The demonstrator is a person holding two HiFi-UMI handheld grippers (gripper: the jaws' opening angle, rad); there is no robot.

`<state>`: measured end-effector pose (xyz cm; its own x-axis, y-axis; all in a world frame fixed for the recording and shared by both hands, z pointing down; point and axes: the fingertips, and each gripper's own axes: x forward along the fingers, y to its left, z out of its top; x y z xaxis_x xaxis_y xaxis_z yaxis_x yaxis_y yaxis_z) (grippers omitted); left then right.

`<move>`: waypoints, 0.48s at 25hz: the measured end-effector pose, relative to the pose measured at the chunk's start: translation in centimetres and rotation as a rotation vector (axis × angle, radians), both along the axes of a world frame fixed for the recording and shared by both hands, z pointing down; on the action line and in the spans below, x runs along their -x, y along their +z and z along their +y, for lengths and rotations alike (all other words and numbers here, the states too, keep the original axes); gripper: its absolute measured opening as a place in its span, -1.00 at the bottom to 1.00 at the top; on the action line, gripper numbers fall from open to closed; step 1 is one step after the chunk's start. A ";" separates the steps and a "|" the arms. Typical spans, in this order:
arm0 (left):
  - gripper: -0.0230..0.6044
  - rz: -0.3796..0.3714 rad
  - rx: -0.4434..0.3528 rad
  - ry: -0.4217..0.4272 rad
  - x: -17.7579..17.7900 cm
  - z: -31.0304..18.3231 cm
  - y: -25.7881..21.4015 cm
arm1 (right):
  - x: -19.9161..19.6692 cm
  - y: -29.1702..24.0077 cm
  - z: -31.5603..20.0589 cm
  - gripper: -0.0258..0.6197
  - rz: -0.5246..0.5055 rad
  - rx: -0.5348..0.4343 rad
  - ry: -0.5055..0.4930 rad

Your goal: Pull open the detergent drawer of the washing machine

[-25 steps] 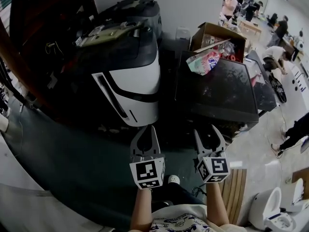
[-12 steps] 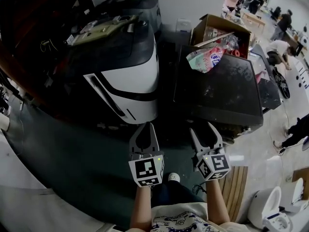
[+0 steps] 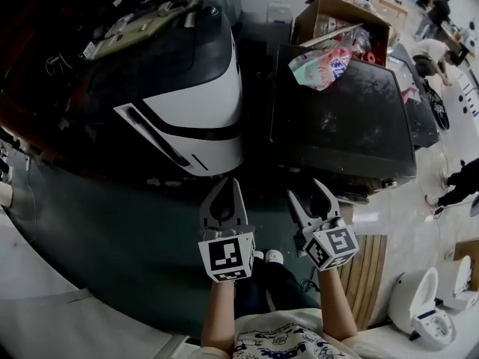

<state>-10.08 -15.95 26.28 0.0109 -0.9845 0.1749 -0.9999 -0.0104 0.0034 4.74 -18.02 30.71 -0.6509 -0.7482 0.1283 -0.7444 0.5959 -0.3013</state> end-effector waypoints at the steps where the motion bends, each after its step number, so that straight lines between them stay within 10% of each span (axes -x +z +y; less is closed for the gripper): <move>1: -0.88 -0.002 0.005 0.005 0.2 -0.2 0.4 | 0.2 0.5 -0.1 -0.12 -0.010 0.009 0.002; 12: -0.88 0.020 0.025 0.047 0.8 -2.0 5.3 | 0.3 6.8 -1.5 -0.12 -0.175 0.137 0.096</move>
